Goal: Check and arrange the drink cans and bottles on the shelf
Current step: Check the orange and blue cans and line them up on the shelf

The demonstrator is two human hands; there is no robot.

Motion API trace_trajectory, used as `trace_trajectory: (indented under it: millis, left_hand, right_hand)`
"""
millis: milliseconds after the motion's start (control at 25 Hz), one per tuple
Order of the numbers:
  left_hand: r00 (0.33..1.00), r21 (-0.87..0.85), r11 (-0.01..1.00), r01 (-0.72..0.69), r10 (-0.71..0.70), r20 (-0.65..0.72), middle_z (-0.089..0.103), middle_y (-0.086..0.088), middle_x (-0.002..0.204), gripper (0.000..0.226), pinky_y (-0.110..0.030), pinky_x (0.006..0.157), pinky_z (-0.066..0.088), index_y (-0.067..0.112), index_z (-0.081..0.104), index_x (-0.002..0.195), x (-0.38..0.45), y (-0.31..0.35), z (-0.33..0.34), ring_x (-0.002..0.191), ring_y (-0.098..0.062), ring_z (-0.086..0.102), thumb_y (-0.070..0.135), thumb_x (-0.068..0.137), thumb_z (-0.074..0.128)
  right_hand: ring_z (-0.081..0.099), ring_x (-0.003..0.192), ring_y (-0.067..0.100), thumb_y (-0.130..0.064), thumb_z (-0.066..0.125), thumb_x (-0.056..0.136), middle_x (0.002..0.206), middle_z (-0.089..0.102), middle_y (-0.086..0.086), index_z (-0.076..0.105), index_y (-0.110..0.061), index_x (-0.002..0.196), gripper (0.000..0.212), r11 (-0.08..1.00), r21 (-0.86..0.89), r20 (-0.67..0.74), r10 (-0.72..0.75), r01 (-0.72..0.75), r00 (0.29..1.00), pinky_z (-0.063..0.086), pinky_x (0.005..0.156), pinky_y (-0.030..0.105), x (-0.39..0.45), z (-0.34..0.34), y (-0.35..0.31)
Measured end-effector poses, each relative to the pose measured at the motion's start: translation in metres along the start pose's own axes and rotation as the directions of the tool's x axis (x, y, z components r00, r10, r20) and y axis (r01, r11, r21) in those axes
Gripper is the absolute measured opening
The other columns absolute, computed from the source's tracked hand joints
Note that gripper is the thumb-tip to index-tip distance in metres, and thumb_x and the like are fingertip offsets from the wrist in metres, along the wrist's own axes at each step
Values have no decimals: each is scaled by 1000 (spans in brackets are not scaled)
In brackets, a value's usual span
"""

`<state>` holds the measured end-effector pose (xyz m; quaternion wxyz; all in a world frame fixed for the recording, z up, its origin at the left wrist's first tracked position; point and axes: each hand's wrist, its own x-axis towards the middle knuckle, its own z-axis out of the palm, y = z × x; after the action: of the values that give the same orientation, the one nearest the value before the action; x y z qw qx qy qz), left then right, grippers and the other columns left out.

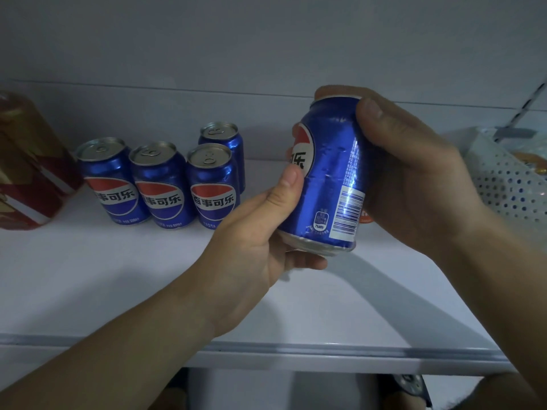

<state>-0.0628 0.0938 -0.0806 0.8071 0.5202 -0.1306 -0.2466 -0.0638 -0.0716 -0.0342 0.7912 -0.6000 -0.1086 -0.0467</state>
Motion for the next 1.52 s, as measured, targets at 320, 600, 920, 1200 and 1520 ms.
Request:
trace_trajectory:
  millis: [320, 600, 920, 1200, 1520]
  left_hand:
    - [998, 7, 998, -56, 56, -16, 70, -20, 120, 65, -36, 65, 58, 10, 57, 132, 2, -6, -3, 103, -48, 68, 53, 84, 63]
    - [999, -42, 998, -40, 41, 21, 74, -11, 116, 48, -49, 85, 58, 25, 77, 108, 1, -3, -6, 100, -34, 71, 56, 80, 54]
    - [1000, -46, 999, -14, 15, 11, 79, -5, 97, 43, -41, 71, 59, 26, 80, 95, 6, -1, 0, 79, -24, 77, 57, 82, 52]
    - [997, -28, 998, -58, 57, -53, 76, -10, 108, 45, -33, 56, 56, 29, 78, 100, -1, -14, 2, 89, -35, 71, 61, 70, 66]
    - [990, 25, 993, -117, 119, -82, 74, -7, 117, 41, -59, 96, 52, 27, 72, 110, 2, -11, 3, 114, -38, 67, 52, 80, 59]
  right_hand:
    - [65, 92, 25, -26, 58, 92, 104, 66, 12, 63, -9, 123, 35, 996, -66, -34, -58, 55, 998, 55, 80, 39, 1, -1, 3]
    - [68, 91, 20, -17, 58, 91, 103, 69, 7, 59, -10, 129, 40, 995, -74, 23, -58, 60, 998, 55, 78, 32, -1, -2, 1]
    - [67, 99, 23, -20, 55, 92, 110, 69, 8, 59, -8, 131, 41, 996, -80, 68, -33, 38, 997, 55, 83, 35, -3, -3, -1]
    - [71, 85, 18, -27, 62, 89, 98, 73, 2, 63, -13, 122, 36, 986, -164, 15, -32, 34, 999, 58, 67, 35, -4, -3, -2]
    - [73, 85, 22, -24, 68, 87, 99, 73, 6, 63, -11, 126, 42, 985, -155, -23, -76, 71, 997, 59, 72, 39, -4, -4, -4]
